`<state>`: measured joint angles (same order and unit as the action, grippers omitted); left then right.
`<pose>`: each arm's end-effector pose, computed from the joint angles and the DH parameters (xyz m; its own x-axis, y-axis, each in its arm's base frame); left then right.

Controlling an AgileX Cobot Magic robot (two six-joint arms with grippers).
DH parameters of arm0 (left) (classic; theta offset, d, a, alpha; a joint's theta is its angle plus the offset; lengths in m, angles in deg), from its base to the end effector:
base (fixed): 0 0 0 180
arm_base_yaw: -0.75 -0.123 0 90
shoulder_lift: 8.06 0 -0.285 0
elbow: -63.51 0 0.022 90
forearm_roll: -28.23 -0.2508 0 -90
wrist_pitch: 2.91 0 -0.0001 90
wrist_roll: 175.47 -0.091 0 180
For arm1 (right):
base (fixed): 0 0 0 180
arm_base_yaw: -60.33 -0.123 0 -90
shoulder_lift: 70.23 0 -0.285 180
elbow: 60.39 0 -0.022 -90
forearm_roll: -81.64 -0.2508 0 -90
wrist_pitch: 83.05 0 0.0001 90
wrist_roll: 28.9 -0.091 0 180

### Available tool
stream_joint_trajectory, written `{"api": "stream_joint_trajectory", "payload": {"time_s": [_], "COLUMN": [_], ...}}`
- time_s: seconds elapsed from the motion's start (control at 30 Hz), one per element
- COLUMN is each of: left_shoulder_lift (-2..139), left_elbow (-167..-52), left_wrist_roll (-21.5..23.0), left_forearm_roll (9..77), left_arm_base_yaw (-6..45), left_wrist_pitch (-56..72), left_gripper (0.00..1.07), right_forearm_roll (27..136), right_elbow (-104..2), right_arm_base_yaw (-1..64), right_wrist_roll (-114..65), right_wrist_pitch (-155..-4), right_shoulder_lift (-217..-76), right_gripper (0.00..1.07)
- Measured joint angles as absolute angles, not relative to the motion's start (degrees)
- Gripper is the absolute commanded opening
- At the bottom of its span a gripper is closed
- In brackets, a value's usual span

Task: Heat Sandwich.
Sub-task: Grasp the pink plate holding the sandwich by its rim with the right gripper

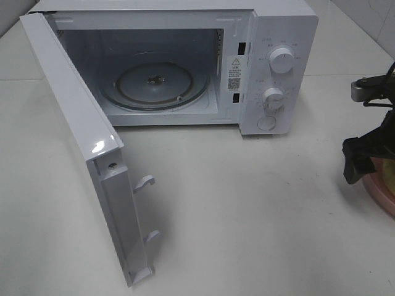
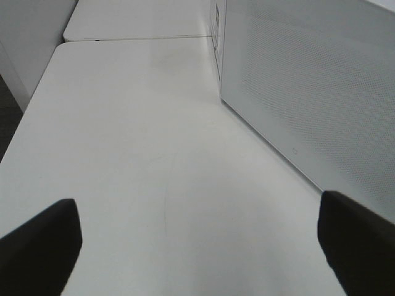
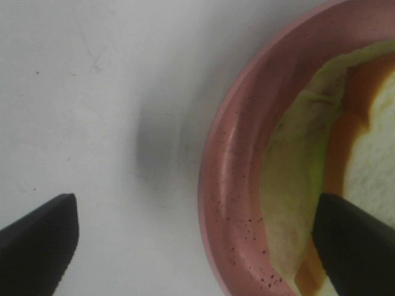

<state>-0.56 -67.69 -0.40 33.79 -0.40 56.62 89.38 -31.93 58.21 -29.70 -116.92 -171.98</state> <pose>-0.0043 -0.0077 0.2782 -0.4314 0.0279 -0.9017 0.0711 0.9975 -0.0031 0.2890 0.0039 0.1697 -0.9536 -0.1333 -0.2699 -0.1102 0.9890 -0.0991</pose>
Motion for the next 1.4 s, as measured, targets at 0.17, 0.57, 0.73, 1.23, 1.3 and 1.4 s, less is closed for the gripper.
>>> {"api": "stream_joint_trajectory", "payload": {"time_s": [0.17, 0.57, 0.73, 1.23, 1.3, 1.4], "left_shoulder_lift": [-0.56, -0.56, -0.56, -0.56, -0.56, -0.56], "left_elbow": [-67.69, -67.69, -67.69, -67.69, -67.69, -67.69], "left_wrist_roll": [-0.40, -0.40, -0.40, -0.40, -0.40, -0.40], "left_forearm_roll": [33.79, 33.79, 33.79, 33.79, 33.79, 33.79], "left_arm_base_yaw": [-0.40, -0.40, -0.40, -0.40, -0.40, -0.40], "left_wrist_pitch": [56.62, 56.62, 56.62, 56.62, 56.62, 56.62], "left_gripper": [0.98, 0.98, 0.98, 0.98, 0.98, 0.98], "right_forearm_roll": [91.32, 92.64, 92.70, 95.62, 95.68, 95.68], "right_elbow": [-31.93, -31.93, -32.04, -34.22, -34.28, -34.33], "right_arm_base_yaw": [58.61, 58.61, 58.61, 58.73, 58.73, 58.73], "right_wrist_roll": [-31.82, -34.74, -34.80, -37.84, -37.84, -37.84], "right_wrist_pitch": [-114.34, -109.18, -109.18, -112.16, -112.28, -112.33], "right_shoulder_lift": [-175.19, -183.33, -183.90, -183.90, -183.90, -183.90], "right_gripper": [0.96, 0.93, 0.83, 0.00, 0.00, 0.00]}}
